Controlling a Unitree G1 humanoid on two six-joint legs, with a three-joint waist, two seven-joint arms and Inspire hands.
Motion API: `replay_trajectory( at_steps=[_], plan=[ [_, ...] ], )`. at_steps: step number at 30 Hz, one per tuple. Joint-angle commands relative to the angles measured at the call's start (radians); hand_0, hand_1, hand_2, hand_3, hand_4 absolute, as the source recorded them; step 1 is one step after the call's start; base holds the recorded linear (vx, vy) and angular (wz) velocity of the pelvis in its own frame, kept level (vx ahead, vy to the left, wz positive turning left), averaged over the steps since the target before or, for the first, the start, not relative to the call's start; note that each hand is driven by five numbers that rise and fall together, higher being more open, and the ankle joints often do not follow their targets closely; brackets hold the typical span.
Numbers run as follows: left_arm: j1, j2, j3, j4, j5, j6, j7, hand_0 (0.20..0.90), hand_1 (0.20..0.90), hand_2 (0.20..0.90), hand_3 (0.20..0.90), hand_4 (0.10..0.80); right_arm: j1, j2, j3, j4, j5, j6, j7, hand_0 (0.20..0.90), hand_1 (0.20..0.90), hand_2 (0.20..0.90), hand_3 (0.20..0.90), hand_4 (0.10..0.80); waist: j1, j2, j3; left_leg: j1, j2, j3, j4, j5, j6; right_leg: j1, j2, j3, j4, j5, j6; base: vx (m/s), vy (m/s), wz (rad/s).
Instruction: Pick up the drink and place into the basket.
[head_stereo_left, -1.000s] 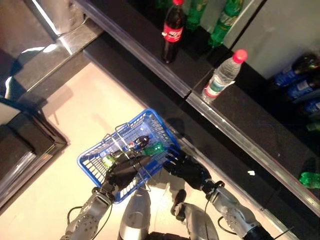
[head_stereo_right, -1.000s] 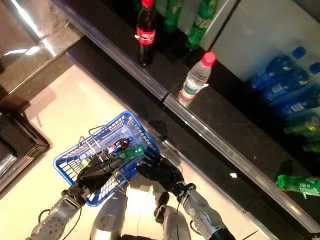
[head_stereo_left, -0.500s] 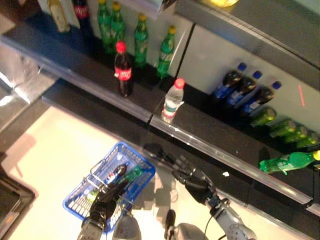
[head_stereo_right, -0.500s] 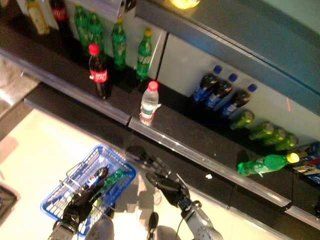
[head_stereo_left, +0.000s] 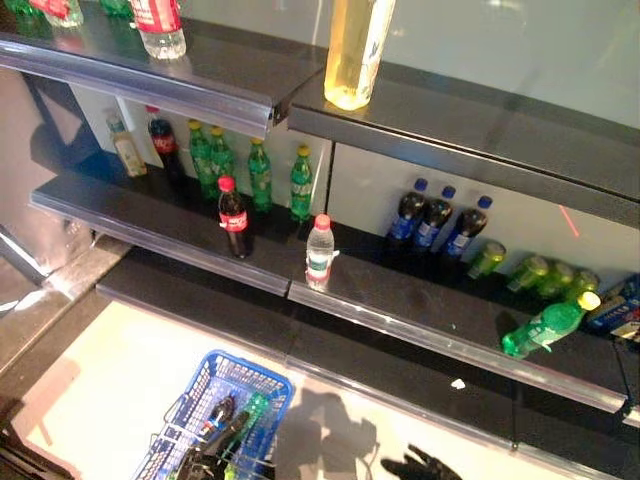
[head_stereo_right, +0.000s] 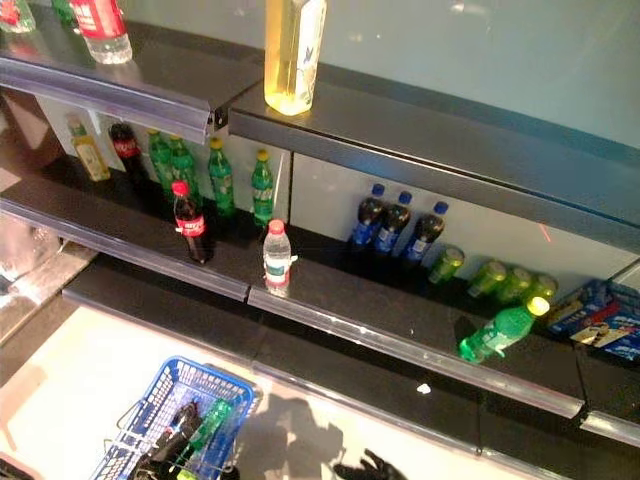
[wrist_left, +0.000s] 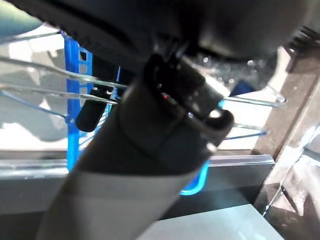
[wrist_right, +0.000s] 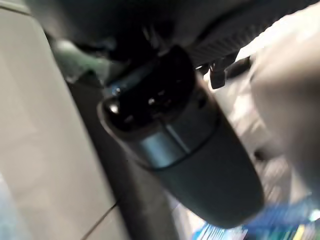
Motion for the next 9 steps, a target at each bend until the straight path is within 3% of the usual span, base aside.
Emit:
replay_trajectory(
  at_steps=[1,9],
  plan=[
    [-0.005,0.006,-0.020,0.010,0.142,-0.149,-0.026,0.300,0.300,0.300,0.200,0.100,-0.050,-0.020,-0.045,0.053,-0.012,-0.040,-0.018,0.900,0.900,0.900,0.900,0.800,0.027,0.035,-0.008,0.018,0.028,0.049,0.000,-0.038,-0.017,-0.054,-0.046,-0.022,0.000,0.102,0.037,-0.004,0.031,-0.11],
    [-0.013,-0.013,-0.042,0.038,0.194,-0.148,0.036,0.300,0.300,0.300,0.200,0.100,-0.044,-0.011,-0.052,0.079,-0.137,-0.130,-0.118,0.900,0.900,0.900,0.900,0.800,0.012,0.046,-0.016,0.021,0.026,0.058,0.000,-0.048,-0.014,-0.064,-0.048,-0.009,-0.001,0.106,0.040,-0.002,0.011,-0.03]
  ],
)
